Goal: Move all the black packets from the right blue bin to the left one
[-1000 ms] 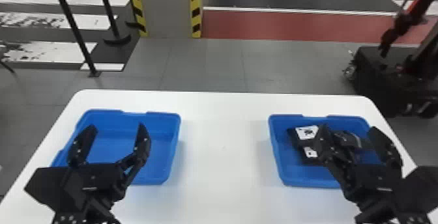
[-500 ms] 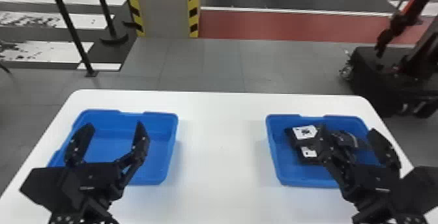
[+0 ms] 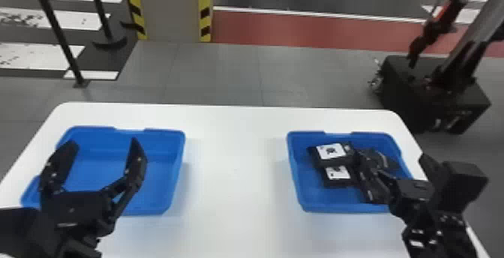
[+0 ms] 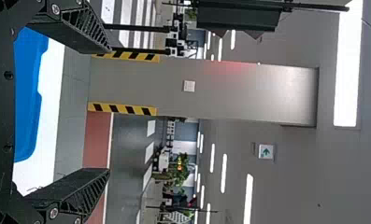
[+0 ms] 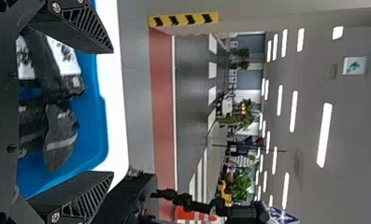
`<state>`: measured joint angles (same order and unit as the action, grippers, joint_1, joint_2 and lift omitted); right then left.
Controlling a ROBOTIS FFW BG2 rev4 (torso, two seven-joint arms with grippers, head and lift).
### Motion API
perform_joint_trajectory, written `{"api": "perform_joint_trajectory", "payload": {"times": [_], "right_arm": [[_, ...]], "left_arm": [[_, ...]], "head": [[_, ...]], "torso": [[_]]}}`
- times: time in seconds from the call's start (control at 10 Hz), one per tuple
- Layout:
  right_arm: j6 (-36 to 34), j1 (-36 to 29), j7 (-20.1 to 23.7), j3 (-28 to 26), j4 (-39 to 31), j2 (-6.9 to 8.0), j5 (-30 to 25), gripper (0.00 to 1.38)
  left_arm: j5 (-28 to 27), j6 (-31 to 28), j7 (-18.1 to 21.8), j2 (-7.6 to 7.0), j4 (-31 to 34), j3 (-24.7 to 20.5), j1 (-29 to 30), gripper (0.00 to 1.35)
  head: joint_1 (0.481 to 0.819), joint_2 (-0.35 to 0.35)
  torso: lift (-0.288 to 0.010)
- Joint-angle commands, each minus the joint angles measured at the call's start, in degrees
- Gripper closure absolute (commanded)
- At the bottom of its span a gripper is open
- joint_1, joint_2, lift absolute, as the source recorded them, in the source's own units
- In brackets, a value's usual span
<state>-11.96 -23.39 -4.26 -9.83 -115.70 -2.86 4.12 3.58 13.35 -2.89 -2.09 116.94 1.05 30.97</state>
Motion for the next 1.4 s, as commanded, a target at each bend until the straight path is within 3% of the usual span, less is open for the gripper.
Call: {"api": "perform_joint_trajectory", "payload": {"times": [0.0, 0.3, 0.7, 1.3], "right_arm": [[-3.6, 3.8, 0.0, -2.1, 4.4, -0.57, -1.4, 0.1], [-5.1, 10.6, 0.0, -2.1, 13.8, -2.86, 1.9, 0.09], [-6.6, 17.8, 0.0, -2.1, 22.4, -3.38, 2.4, 0.09], [-12.5, 23.5, 0.7, -2.1, 27.5, -3.56, 0.8, 0.09]], "left_arm": [[0.2, 1.4, 0.0, 0.25, 0.0, -0.1, 0.2, 0.13], [1.9, 1.6, 0.0, 0.51, 0.0, -0.3, 0.8, 0.2], [2.0, 1.3, 0.1, 0.77, 0.0, -0.4, 0.8, 0.2], [2.3, -1.8, 1.5, 0.51, 0.0, -0.5, 0.1, 0.2]], "head": [[0.695, -0.125], [0.695, -0.175], [0.695, -0.175], [0.695, -0.186]], "torso": [[-0.11], [-0.11], [-0.11], [-0.11]]}}
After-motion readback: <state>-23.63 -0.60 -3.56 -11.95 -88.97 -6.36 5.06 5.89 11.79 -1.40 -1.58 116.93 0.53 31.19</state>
